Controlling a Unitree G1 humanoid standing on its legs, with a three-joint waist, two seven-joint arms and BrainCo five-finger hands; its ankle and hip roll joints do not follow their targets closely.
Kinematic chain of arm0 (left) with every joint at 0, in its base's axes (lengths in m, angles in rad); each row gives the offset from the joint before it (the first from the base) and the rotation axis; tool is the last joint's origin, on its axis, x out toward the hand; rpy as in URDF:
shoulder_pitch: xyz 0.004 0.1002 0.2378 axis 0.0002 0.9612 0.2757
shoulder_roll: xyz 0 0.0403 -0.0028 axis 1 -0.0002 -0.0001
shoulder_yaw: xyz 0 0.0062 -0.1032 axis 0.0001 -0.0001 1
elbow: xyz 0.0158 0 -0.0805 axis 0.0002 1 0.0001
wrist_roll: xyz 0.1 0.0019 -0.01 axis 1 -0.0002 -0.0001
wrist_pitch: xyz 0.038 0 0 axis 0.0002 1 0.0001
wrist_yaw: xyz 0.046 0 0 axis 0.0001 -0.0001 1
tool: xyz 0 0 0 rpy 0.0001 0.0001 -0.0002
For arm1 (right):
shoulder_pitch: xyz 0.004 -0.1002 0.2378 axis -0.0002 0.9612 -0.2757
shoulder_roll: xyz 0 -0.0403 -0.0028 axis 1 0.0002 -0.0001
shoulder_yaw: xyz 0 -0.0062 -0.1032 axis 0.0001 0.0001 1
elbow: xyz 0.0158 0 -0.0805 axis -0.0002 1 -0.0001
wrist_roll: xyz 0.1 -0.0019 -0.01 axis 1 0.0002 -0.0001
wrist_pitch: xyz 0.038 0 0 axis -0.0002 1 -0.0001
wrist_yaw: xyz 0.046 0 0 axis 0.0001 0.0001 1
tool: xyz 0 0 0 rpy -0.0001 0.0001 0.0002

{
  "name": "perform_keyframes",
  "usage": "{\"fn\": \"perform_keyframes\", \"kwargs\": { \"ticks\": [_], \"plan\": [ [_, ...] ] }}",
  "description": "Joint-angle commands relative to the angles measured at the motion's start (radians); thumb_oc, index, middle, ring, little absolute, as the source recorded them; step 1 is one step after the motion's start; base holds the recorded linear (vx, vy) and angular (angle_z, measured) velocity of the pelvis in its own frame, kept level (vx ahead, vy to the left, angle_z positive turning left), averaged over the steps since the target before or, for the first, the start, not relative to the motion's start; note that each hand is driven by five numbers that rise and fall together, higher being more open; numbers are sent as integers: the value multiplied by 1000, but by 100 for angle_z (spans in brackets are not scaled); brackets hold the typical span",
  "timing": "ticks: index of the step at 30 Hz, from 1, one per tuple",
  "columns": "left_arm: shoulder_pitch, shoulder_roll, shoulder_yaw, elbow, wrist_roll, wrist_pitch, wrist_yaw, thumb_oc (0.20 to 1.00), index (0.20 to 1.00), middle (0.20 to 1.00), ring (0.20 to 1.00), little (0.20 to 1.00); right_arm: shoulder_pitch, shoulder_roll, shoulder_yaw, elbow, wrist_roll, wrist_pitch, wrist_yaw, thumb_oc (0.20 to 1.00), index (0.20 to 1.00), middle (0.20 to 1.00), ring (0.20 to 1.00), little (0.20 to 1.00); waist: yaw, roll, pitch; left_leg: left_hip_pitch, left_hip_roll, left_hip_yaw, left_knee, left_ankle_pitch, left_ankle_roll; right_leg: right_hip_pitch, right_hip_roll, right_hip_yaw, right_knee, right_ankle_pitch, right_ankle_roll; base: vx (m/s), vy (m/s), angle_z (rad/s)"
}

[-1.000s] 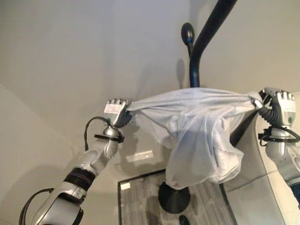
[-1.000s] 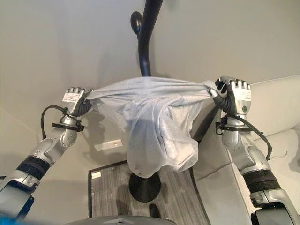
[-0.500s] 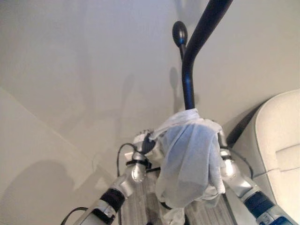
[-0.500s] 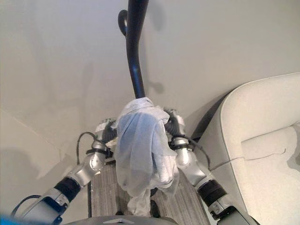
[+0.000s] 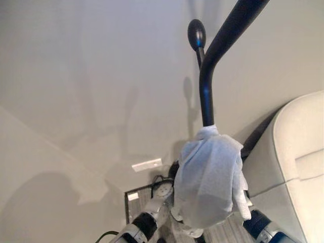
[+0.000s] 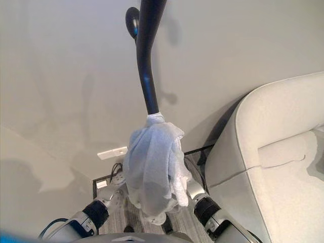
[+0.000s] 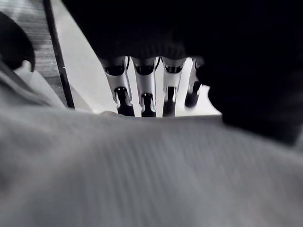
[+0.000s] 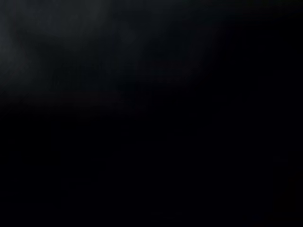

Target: Hang the clothes on the sofa on the clothes rack.

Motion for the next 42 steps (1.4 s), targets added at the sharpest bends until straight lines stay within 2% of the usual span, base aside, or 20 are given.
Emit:
{"fn": "perform_keyframes", "kwargs": {
  "ticks": [1,2,5,9,11,13,15,16,18,19,20,23,25,28,31,32,33,35,38,42],
  "plan": [
    [-13,12,19,63,-58,-15,-8,1000,1000,1000,1000,1000,26,0,-87,-45,26,-23,-11,1000,1000,1000,1000,1000,29,-31,-26,19,62,-22,7,-10,-58,43,-82,-22,59,-108,83,0,0,0],
    [-13,12,19,63,-58,-15,-8,1000,1000,1000,1000,1000,26,0,-87,-45,26,-23,-11,1000,1000,1000,1000,1000,30,-31,-28,16,63,-21,7,-8,-59,38,-81,-20,60,-107,82,0,0,0],
    [31,52,129,46,-63,-30,14,1000,1000,1000,1000,1000,101,-72,-214,-139,-22,-46,-30,1000,1000,1000,1000,1000,28,-32,-33,21,62,-18,7,-12,-59,41,-84,-28,56,-107,86,27,3,1],
    [85,76,276,88,-66,-40,33,1000,1000,1000,1000,1000,209,-62,-403,-205,90,-114,3,1000,1000,1000,1000,1000,21,-33,-42,26,60,-10,7,-18,-58,41,-88,-33,54,-107,90,43,0,0],
    [102,82,421,171,-76,-60,50,1000,1000,1000,1000,1000,273,-11,-541,-211,198,-182,58,1000,1000,1000,1000,1000,8,-30,-50,32,60,-3,7,-25,-58,44,-91,-35,49,-110,92,66,16,-2],
    [101,83,421,171,-76,-60,50,1000,1000,1000,1000,1000,272,-11,-541,-210,198,-182,59,1000,1000,1000,1000,1000,9,-30,-53,27,61,-2,7,-23,-59,38,-90,-33,50,-108,91,36,14,-4],
    [110,84,625,312,-125,-91,76,1000,1000,1000,1000,1000,327,88,-697,-208,390,-274,140,1000,1000,1000,1000,1000,-11,-18,-61,40,58,9,7,-36,-60,47,-94,-39,46,-114,95,87,44,-6],
    [109,85,626,313,-125,-91,75,1000,1000,1000,1000,1000,326,88,-697,-207,391,-274,141,1000,1000,1000,1000,1000,-10,-19,-63,36,59,10,7,-32,-61,43,-92,-37,46,-111,94,59,31,-4],
    [134,89,719,402,-139,-101,87,1000,1000,1000,1000,1000,348,135,-766,-188,433,-301,134,1000,1000,1000,1000,1000,-14,-10,-70,43,55,14,7,-41,-63,50,-96,-43,44,-117,96,57,35,-6],
    [134,90,720,403,-139,-102,86,1000,1000,1000,1000,1000,347,135,-765,-188,433,-301,135,1000,1000,1000,1000,1000,-13,-11,-72,40,56,15,7,-36,-64,46,-94,-41,44,-113,95,57,39,-6],
    [147,91,746,453,-133,-104,87,1000,1000,1000,1000,1000,340,139,-775,-97,453,-291,135,1000,1000,1000,1000,1000,-11,-11,-74,41,55,17,7,-37,-66,46,-96,-46,43,-112,95,0,0,0],
    [145,94,754,491,-130,-103,83,1000,1000,1000,1000,1000,327,136,-773,-18,474,-277,146,1000,1000,1000,1000,1000,-10,-12,-74,39,54,17,7,-37,-67,44,-97,-48,43,-111,94,6,11,0],
    [140,81,776,571,-150,-96,80,1000,1000,1000,1000,1000,304,191,-801,193,647,-220,175,1000,1000,1000,1000,1000,-7,-14,-71,41,51,17,8,-46,-67,49,-100,-53,38,-115,94,27,35,3],
    [147,57,757,642,-170,-74,55,1000,1000,1000,1000,1000,246,224,-830,481,787,-153,179,1000,1000,1000,1000,1000,3,-18,-70,40,49,18,8,-47,-68,53,-101,-59,34,-117,92,4,6,1],
    [140,34,702,675,-159,-53,17,1000,1000,1000,1000,1000,185,211,-844,740,783,-77,155,1000,1000,1000,1000,1000,16,-19,-68,37,50,16,8,-42,-69,52,-99,-62,36,-115,88,3,1,1],
    [128,20,677,699,-162,-44,3,1000,1000,1000,1000,1000,158,196,-809,872,728,-9,142,1000,1000,1000,1000,1000,24,-20,-64,39,49,12,9,-46,-68,56,-99,-65,36,-120,87,-3,-9,7],
    [127,19,678,699,-162,-44,2,1000,1000,1000,1000,1000,154,194,-810,875,728,-7,144,1000,1000,1000,1000,1000,25,-20,-64,36,50,13,8,-40,-69,52,-98,-63,37,-115,86,0,0,0],
    [112,12,615,699,-109,-30,-18,1000,1000,1000,1000,1000,139,186,-769,953,673,42,143,1000,1000,1000,1000,1000,31,-19,-59,36,49,6,9,-42,-68,56,-98,-68,37,-120,85,0,0,0],
    [103,18,559,717,-70,-25,-45,1000,1000,1000,1000,1000,123,160,-733,996,598,65,159,1000,1000,1000,1000,1000,34,-18,-56,29,52,3,7,-32,-69,47,-95,-68,41,-116,83,-9,-34,6],
    [107,22,538,717,-43,-27,-60,1000,1000,1000,1000,1000,116,140,-717,991,535,54,159,1000,1000,1000,1000,1000,34,-15,-56,29,53,1,7,-30,-69,46,-94,-67,42,-114,83,0,0,0]
  ]
}}
